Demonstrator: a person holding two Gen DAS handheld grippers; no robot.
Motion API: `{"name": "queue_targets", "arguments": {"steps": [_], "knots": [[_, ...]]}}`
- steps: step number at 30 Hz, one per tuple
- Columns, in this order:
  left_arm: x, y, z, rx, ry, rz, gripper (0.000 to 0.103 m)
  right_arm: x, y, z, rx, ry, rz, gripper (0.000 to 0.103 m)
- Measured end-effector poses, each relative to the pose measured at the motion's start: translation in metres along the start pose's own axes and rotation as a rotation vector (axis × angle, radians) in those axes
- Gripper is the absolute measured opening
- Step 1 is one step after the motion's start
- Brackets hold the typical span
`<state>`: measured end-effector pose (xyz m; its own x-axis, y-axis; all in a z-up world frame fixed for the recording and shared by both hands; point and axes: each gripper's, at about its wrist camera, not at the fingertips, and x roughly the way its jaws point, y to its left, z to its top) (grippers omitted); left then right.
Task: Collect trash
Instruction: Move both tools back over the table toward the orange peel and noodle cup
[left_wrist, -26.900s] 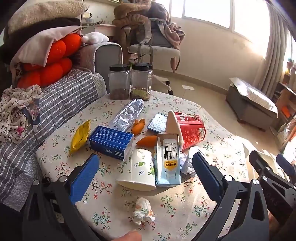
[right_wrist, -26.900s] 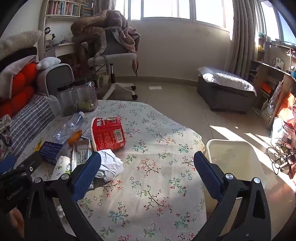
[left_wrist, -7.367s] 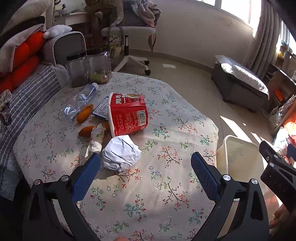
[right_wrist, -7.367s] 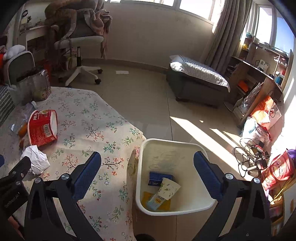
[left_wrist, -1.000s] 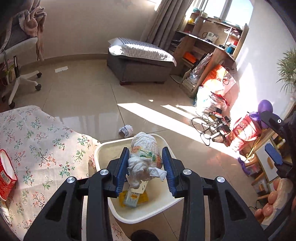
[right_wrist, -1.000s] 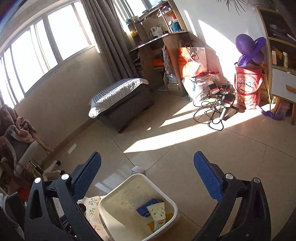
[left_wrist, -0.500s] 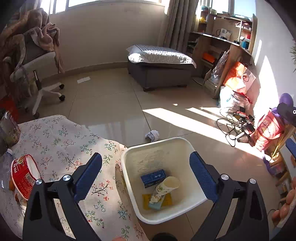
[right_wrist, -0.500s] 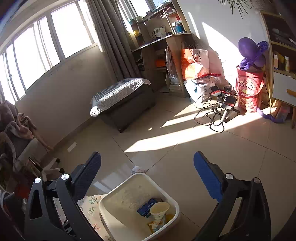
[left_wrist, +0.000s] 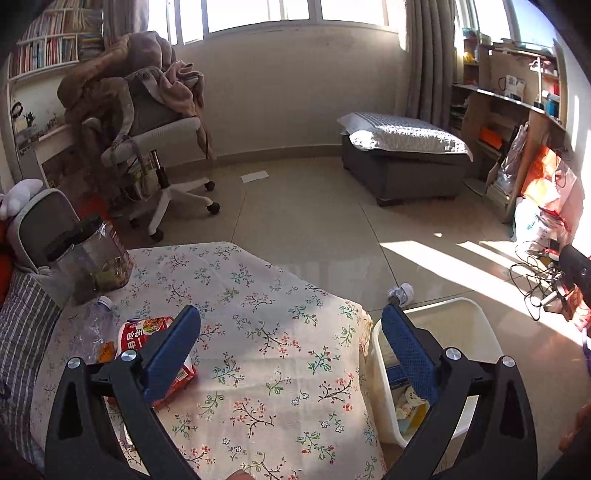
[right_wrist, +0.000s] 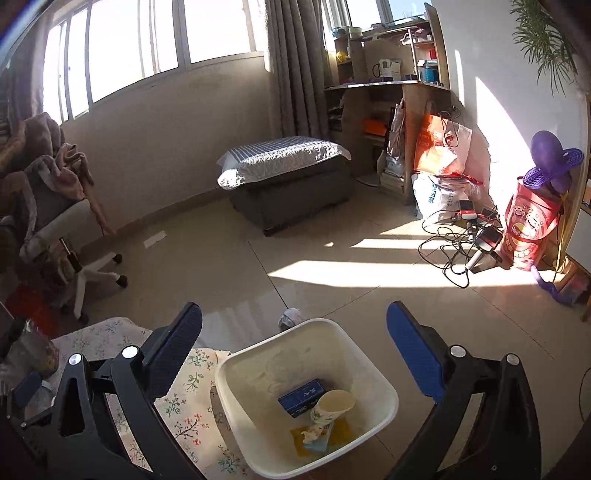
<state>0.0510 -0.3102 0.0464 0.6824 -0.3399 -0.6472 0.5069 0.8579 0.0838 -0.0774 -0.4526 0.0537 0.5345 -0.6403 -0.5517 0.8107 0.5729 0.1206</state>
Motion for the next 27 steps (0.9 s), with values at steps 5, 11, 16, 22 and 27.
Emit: {"name": "queue_targets", "arguments": {"steps": [5,11,16,22,27], "knots": [[0.006,0.04,0.0,-0.043,0.02,0.034,0.096,0.004,0.044,-0.012,-0.097,0.027,0.03,0.096],[0.022,0.096,-0.004,-0.067,0.073,0.102,0.096,0.009,0.095,-0.028,-0.182,0.084,0.095,0.096],[0.048,0.154,-0.009,-0.093,0.156,0.184,0.096,0.011,0.142,-0.047,-0.281,0.124,0.146,0.096],[0.076,0.225,-0.024,-0.104,0.24,0.249,0.096,0.012,0.192,-0.072,-0.403,0.171,0.206,0.096],[0.107,0.27,-0.048,-0.134,0.392,0.151,0.096,0.016,0.217,-0.089,-0.48,0.209,0.223,0.096]]}}
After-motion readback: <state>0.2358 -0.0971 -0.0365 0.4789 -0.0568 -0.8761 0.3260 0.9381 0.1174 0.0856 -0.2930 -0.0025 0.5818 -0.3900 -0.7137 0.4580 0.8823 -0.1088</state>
